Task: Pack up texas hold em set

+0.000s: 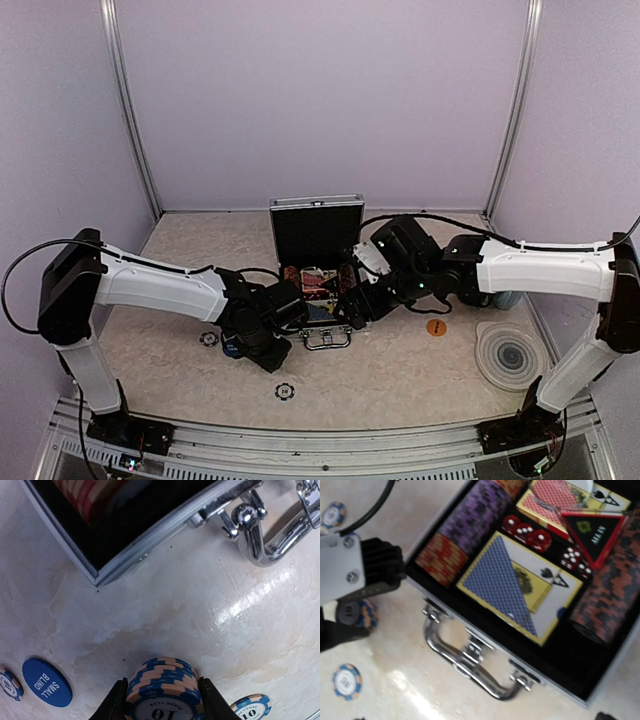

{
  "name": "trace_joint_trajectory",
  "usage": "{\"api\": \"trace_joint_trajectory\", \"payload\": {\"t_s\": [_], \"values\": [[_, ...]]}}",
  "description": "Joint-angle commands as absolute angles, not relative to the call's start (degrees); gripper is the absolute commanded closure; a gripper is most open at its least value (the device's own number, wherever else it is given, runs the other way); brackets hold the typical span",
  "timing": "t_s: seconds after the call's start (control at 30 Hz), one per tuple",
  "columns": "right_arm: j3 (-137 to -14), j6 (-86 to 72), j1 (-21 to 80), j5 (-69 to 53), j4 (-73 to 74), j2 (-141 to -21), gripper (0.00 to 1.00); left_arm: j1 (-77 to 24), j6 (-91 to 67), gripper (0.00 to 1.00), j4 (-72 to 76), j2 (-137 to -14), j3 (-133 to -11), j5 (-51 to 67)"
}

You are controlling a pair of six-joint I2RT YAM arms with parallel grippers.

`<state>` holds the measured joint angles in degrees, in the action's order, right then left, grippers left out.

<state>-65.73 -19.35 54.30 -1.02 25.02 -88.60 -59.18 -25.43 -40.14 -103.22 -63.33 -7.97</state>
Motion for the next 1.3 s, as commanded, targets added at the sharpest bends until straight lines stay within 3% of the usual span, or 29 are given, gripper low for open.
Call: {"api": "trace_joint_trajectory", "payload": {"t_s": [0.0, 0.4, 0.7, 1.27], "values": [[-63.6, -23.0, 52.5, -7.4, 20.3, -89.6, 0.01, -59.4, -24.3, 1.00, -40.1, -99.9, -66.2, -10.9], [-59.0, -30.1, 51.7, -19.7, 8.9, -91.8, 0.01, -61.4, -22.6, 1.00, -39.7, -98.0, -68.4, -12.6], [-56.1, -40.5, 51.9, -32.2, -8.0, -96.1, 0.01, -62.6, -20.8, 1.00, -39.2, -96.2, -69.0, -12.7], [-58.1, -48.4, 52.9, -40.1, -18.6, -102.9, 0.03, -65.9, -18.7, 1.00, -38.3, -93.2, -70.7, -12.3]]}}
